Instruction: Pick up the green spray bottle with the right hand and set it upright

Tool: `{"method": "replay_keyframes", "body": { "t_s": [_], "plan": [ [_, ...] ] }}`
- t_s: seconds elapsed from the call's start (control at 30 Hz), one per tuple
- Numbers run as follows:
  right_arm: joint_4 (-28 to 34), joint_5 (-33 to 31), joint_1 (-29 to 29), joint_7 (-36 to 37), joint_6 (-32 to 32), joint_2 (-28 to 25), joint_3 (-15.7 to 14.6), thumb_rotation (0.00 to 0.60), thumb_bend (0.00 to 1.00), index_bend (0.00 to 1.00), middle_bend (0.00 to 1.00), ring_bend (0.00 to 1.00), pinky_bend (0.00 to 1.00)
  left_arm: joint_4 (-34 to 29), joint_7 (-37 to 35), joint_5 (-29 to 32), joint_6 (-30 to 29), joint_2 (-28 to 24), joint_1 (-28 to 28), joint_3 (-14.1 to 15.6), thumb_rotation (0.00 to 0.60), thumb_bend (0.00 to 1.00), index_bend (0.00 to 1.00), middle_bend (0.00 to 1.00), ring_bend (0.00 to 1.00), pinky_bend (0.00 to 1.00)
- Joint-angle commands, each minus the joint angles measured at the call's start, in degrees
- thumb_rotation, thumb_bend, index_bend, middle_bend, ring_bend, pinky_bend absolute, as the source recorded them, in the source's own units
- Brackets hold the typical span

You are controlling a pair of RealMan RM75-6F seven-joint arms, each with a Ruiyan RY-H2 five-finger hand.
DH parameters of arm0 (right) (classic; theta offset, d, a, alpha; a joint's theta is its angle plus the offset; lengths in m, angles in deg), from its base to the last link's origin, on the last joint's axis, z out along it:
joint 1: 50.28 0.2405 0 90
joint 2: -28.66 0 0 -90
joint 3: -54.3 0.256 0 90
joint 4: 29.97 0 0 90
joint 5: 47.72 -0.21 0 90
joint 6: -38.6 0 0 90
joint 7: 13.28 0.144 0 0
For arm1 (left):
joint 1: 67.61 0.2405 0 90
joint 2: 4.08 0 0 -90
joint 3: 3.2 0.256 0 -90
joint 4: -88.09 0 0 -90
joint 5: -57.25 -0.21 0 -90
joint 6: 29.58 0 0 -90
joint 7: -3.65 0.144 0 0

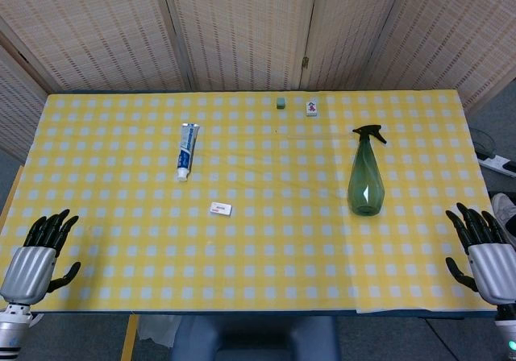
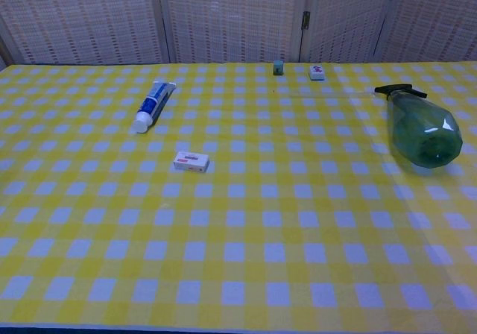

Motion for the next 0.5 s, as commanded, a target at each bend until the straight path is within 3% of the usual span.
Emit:
{"method": "replay_keyframes", "body": {
  "t_s": [0.03, 0.2, 0.5],
  "plan": [
    [-1.1, -0.4, -0.2, -2.6, 1.4, 1.2, 1.0, 0.600, 0.39, 0.00, 0.00, 0.00, 0.00, -0.1, 0.0, -0.2, -0.1, 0.0, 0.1, 0.1, 0.600, 0.38, 0.00, 0.02, 0.04, 0.00],
    [-2.9, -1.3, 0.5, -0.7, 0.2, 1.7, 1.7, 0.600, 0.39, 0.00, 0.00, 0.01, 0.00, -0.2, -0.1, -0.7, -0.6, -0.2, 0.3, 0.3, 0.600, 0.38, 0.00, 0.02, 0.04, 0.00],
    [-7.0, -7.1, 5.6, 10.4, -13.2, 0.0, 2.9, 0.600, 0.39, 0.00, 0.01, 0.06, 0.00, -0.1, -1.7, -1.8, -1.8, -0.9, 1.0, 1.0, 0.600, 0.38, 0.00, 0.02, 0.04, 0.00]
  ]
}}
